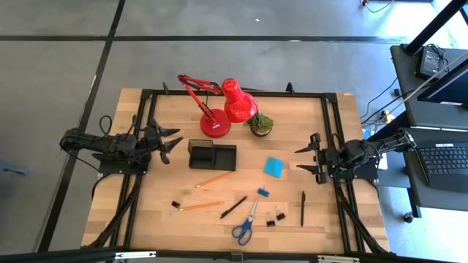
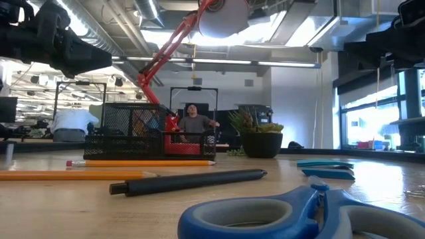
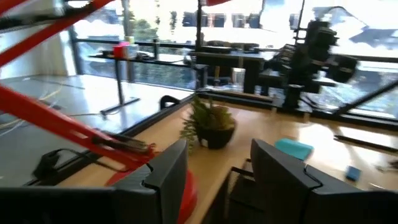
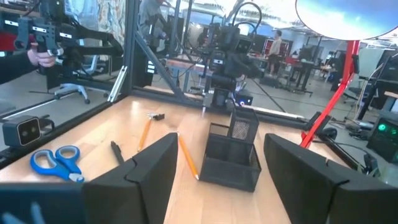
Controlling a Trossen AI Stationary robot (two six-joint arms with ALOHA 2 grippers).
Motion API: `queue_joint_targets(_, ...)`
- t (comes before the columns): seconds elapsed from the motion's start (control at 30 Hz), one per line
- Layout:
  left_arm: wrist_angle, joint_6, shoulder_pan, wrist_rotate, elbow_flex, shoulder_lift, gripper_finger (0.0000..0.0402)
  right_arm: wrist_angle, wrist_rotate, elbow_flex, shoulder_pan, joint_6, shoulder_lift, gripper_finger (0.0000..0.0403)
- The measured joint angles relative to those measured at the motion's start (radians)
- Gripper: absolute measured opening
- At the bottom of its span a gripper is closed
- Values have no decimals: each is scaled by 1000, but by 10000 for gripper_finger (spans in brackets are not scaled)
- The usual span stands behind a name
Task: Pick and place office supplies into organizer
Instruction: Put the left black binder clip into the black desk organizer
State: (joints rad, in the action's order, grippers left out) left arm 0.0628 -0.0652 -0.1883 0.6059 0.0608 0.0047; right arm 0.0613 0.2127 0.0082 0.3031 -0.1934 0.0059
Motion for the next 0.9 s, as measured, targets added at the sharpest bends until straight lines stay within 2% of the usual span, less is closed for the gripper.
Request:
queue_joint_targets(0.07, -8, 39, 0, -58, 0, 14, 171, -6, 0, 0, 0, 0, 0, 242)
queue_joint_targets(0.27, -66, 112, 0, -82, 34, 116, 171, -7, 0, 0, 0, -22, 0, 242)
queue_joint_targets(0.4, -67, 136, 0, -179, 123, 248, 171, -7, 0, 0, 0, -25, 0, 242)
queue_joint_targets(0.53, -49, 157, -8, -283, 254, 431, 171, -7, 0, 0, 0, -25, 0, 242)
queue_joint_targets(0.63, 73, 148, -36, -321, 382, 581, 171, -7, 0, 0, 0, -25, 0, 242)
queue_joint_targets(0.73, 269, 91, -77, -290, 528, 734, 171, -7, 0, 0, 0, -25, 0, 242)
queue_joint_targets(0.9, 629, -97, -146, -251, 764, 970, 171, -7, 0, 0, 0, -24, 0, 242)
